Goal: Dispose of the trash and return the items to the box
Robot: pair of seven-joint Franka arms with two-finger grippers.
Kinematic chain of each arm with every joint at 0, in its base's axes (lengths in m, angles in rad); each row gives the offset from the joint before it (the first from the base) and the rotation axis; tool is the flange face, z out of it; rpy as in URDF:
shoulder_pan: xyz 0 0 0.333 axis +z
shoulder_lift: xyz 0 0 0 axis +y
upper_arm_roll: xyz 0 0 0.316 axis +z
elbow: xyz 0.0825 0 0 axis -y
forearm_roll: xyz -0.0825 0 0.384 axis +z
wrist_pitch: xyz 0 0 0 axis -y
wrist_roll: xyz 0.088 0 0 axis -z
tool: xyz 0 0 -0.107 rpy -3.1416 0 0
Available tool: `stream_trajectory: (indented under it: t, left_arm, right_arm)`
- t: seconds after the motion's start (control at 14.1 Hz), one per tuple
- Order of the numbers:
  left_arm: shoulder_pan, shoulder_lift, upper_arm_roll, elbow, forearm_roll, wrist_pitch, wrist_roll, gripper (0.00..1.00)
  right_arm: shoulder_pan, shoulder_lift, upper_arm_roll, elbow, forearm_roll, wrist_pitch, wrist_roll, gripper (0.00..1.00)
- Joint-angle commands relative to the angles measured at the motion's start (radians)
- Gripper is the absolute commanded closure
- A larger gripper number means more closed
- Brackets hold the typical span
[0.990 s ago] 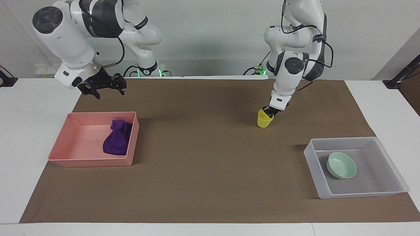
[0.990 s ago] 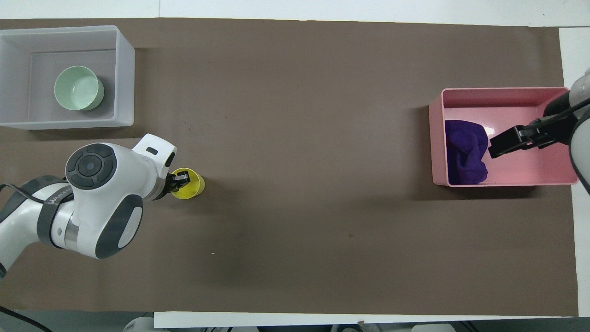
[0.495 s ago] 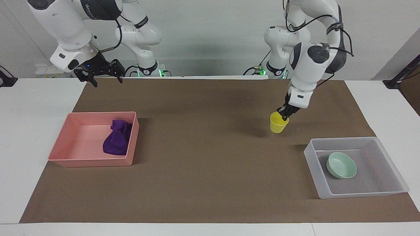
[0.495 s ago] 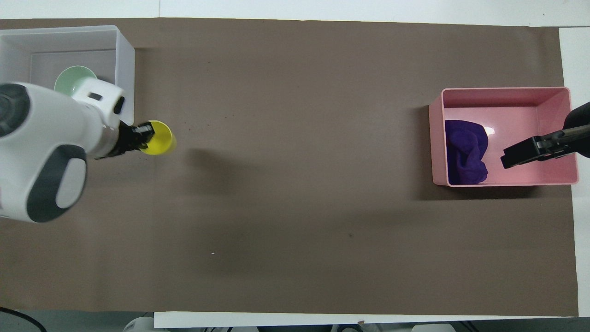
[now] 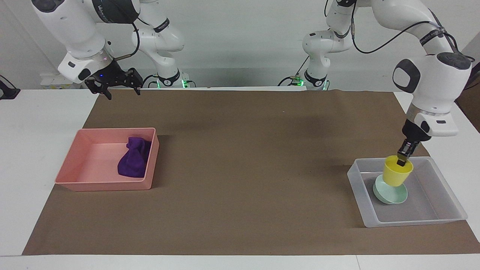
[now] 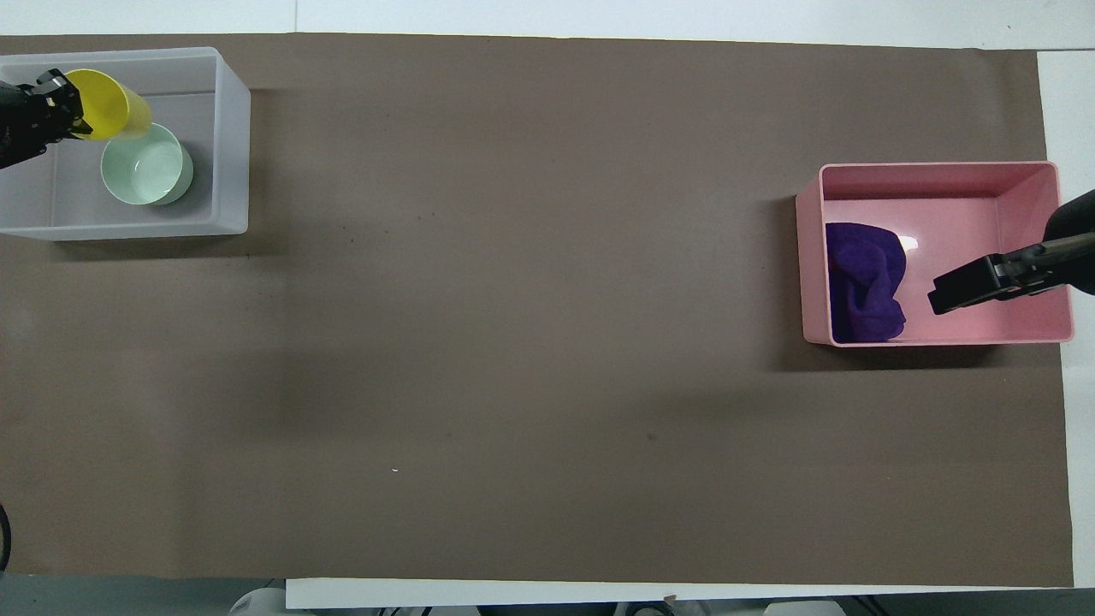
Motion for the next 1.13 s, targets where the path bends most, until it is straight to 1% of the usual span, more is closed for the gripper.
stream_trajectory:
  t: [0.0,0.21,0.28,0.35,0.42,0.49,0.57,0.64,0.71,0.78,0.92,1.06]
  left_arm:
    - [0.049,0.070,-0.013,-0.005,0.019,0.079,0.001,1.00]
    - [0.036,0.079,-0.013,-0.090,0.019,0.096,0.024,1.00]
    - [0.035,0.076,-0.013,-0.108,0.019,0.102,0.054,0.85]
    - [0.041,0.074,-0.013,-0.108,0.019,0.098,0.083,0.27]
    - [0.033,0.073,-0.011,-0.102,0.019,0.084,0.084,0.00]
    - [0.027,0.059,-0.011,-0.099,0.019,0.065,0.087,0.00]
    - [0.026,0.030,-0.011,-0.099,0.020,0.041,0.088,0.00]
    - [0.024,-0.007,-0.016,-0.098,0.019,0.001,0.085,0.00]
    - [0.017,-0.027,-0.019,-0.087,0.019,-0.046,0.079,0.00]
    - [0.000,-0.059,-0.020,-0.085,0.019,-0.115,0.079,0.00]
    - [-0.042,-0.155,-0.023,-0.085,0.019,-0.302,0.093,0.00]
    - [-0.069,-0.231,-0.028,-0.084,0.019,-0.433,0.114,0.00]
  right_arm:
    - [-0.004,-0.010,0.004,-0.013,0.006,-0.005,0.005,0.01]
    - [-0.004,-0.010,0.004,-0.013,0.006,-0.006,0.005,0.01]
    - [-0.004,-0.010,0.004,-0.013,0.006,-0.006,0.005,0.01]
    - [-0.004,-0.010,0.004,-0.013,0.004,-0.006,0.005,0.01]
    - [-0.004,-0.010,0.004,-0.013,0.006,-0.006,0.005,0.01]
    - [-0.004,-0.010,0.004,-0.012,0.006,-0.005,0.005,0.01]
    - [-0.006,-0.010,0.004,-0.012,0.006,-0.005,0.005,0.01]
    - [-0.004,-0.010,0.004,-0.012,0.006,-0.005,0.005,0.01]
    - [-0.006,-0.010,0.004,-0.012,0.006,-0.005,0.005,0.01]
    - [-0.007,-0.012,0.004,-0.012,0.006,-0.005,0.005,0.01]
    - [-0.007,-0.012,0.004,-0.012,0.006,-0.006,0.007,0.01]
    - [-0.007,-0.012,0.004,-0.012,0.006,-0.006,0.007,0.01]
